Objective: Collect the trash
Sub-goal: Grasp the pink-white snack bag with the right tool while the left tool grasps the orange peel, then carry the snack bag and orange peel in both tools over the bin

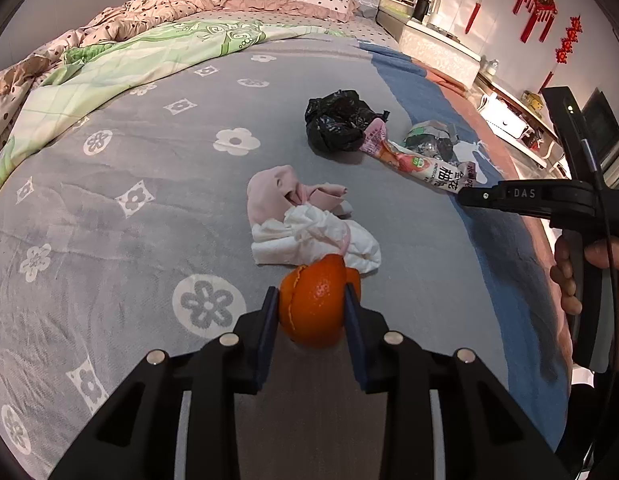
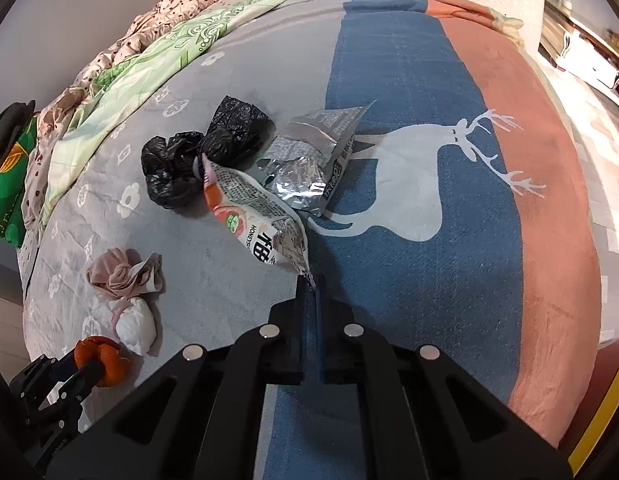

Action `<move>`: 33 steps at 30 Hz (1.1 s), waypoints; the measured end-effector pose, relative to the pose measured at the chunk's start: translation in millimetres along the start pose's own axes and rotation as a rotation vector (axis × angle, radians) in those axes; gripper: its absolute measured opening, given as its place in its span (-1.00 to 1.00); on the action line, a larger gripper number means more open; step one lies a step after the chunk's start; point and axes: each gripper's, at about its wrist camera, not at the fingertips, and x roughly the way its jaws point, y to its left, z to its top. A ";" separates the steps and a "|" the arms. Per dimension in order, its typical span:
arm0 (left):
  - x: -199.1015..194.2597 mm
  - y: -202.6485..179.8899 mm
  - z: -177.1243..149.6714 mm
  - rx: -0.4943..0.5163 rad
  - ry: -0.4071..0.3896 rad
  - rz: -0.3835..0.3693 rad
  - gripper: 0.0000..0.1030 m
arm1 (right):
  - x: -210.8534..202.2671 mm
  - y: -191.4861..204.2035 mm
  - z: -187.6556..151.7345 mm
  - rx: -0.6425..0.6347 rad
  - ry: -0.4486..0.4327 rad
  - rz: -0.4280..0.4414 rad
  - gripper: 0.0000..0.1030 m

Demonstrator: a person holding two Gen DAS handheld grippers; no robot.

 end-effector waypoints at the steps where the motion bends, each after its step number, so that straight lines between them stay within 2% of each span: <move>1: -2.7 0.5 -1.4 0.000 -0.002 0.000 -0.43 | -2.1 1.6 -0.7 0.001 0.000 0.008 -0.97; 18: -47.5 13.1 -18.9 -0.008 -0.041 -0.027 -0.45 | -63.7 8.9 -21.1 -0.021 -0.072 0.059 -1.00; 33: -82.4 -17.9 -12.4 0.040 -0.111 -0.040 -0.45 | -136.8 -15.4 -44.5 0.008 -0.167 0.076 -1.00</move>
